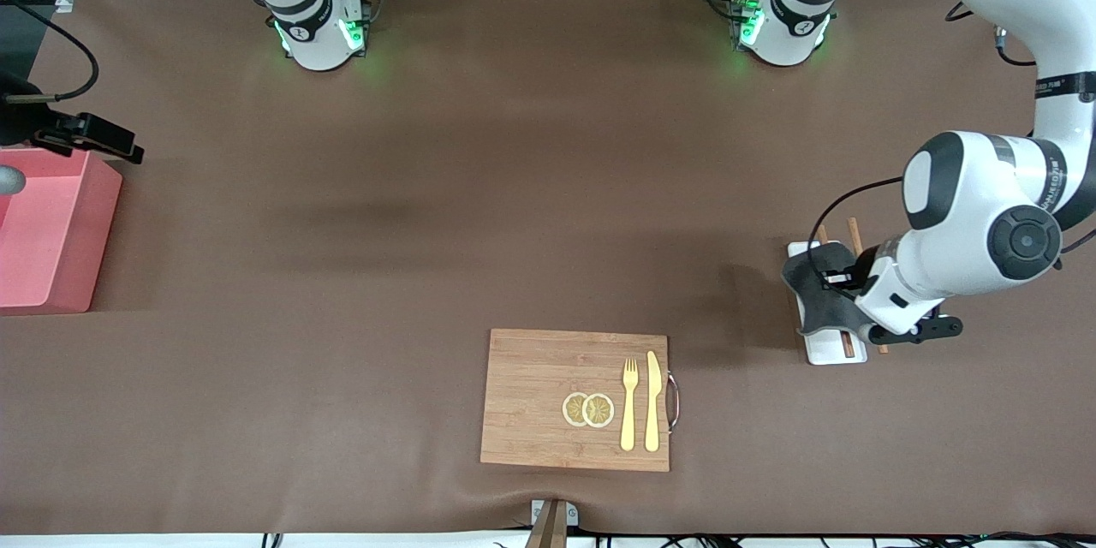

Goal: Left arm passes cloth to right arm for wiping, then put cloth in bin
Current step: 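Lift the cloth with the left gripper while the right gripper reaches over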

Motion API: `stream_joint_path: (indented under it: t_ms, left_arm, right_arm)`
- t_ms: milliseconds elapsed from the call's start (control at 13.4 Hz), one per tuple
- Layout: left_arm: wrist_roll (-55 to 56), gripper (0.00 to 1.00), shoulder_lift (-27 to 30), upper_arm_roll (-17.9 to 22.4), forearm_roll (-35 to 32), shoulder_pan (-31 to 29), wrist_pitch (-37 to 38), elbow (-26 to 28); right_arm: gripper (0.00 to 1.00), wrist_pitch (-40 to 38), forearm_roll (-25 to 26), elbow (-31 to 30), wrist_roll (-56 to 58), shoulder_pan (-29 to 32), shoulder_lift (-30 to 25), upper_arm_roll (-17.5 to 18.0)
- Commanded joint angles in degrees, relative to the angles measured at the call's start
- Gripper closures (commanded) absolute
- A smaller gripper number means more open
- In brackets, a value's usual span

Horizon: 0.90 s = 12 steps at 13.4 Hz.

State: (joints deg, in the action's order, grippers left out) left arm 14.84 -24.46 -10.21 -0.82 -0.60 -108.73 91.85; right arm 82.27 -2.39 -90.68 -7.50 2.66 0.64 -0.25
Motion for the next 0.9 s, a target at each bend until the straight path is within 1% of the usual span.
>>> stream_joint_path:
  t_ms: [0,149,224,373,448,523,598,822]
  left_arm:
    - [4.91,1.0,2.48,-3.31,2.13,-0.1,1.16,-0.45]
    - [9.04,1.0,3.1,-6.83,2.49,-0.1,1.16,-1.06]
    - [12.55,1.0,3.01,-9.28,3.1,-0.1,1.16,-2.19]
    - [22.45,1.0,2.4,-14.12,5.12,0.77,1.07,-4.74]
    - [27.65,1.0,1.87,-15.79,5.21,2.08,1.07,-5.71]
    - [31.53,1.0,0.91,-16.59,5.21,4.27,0.98,-7.03]
    - [34.7,1.0,0.29,-16.6,5.21,6.9,0.89,-9.04]
    - [46.82,1.0,-1.29,-16.6,5.3,13.76,-0.59,-12.65]
  right_arm:
    - [0.0,-1.32,-1.04,0.68,-8.12,-2.74,-0.03,0.07]
    - [0.0,-2.37,-1.83,0.59,-14.79,-4.4,0.06,0.16]
    - [0.0,-2.81,-3.05,0.5,-18.92,-5.37,0.06,0.16]
    - [0.0,-4.3,-5.86,0.41,-26.39,-7.48,0.15,0.07]
    - [0.0,-4.48,-6.22,0.41,-29.56,-8.54,0.49,0.16]
    - [0.0,-4.48,-7.18,0.5,-33.42,-9.76,1.37,0.16]
    - [0.0,-4.48,-9.37,0.5,-38.07,-10.56,1.99,0.16]
    - [0.0,-4.48,-17.89,0.5,-49.08,-12.23,4.18,0.16]
